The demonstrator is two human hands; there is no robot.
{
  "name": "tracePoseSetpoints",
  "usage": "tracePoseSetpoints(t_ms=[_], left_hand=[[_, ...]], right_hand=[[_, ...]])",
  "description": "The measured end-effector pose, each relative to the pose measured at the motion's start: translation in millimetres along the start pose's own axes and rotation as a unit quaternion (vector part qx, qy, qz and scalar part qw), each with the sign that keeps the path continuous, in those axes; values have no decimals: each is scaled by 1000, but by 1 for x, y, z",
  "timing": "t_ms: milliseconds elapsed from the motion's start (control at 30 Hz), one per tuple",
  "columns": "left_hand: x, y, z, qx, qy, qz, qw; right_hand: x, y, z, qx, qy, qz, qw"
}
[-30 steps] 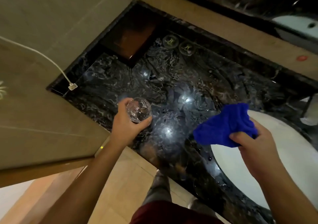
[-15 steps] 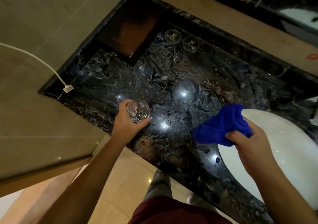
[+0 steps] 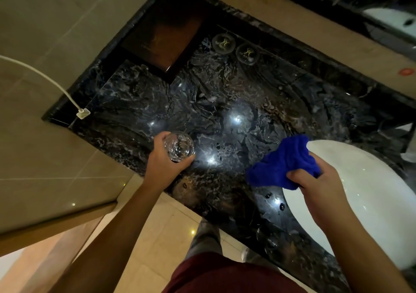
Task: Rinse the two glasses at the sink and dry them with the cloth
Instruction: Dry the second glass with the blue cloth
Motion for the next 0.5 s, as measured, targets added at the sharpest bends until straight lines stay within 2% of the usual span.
tracePoseSetpoints(t_ms=[267,400,500], left_hand=[[-1,-1,0,56,31,26,998],[-9,-9,-33,120,145,-4,982],[-28,-10,-70,96,213,-22,972]], right_hand=[[-4,-2,5,-3,-3,10,1000],[-11,-8,11,17,-5,-1,1000],[-17,-14,15,13,-22,-4,1000]])
Point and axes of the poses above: each hand's wrist, its own x-axis towards the middle knuckle, its own y-axis out of the palm, z = x × y, the point moved 2 cm from there along x, towards the middle knuckle, and after that the axes turned 10 degrees about -z, right-handed, at the moved point
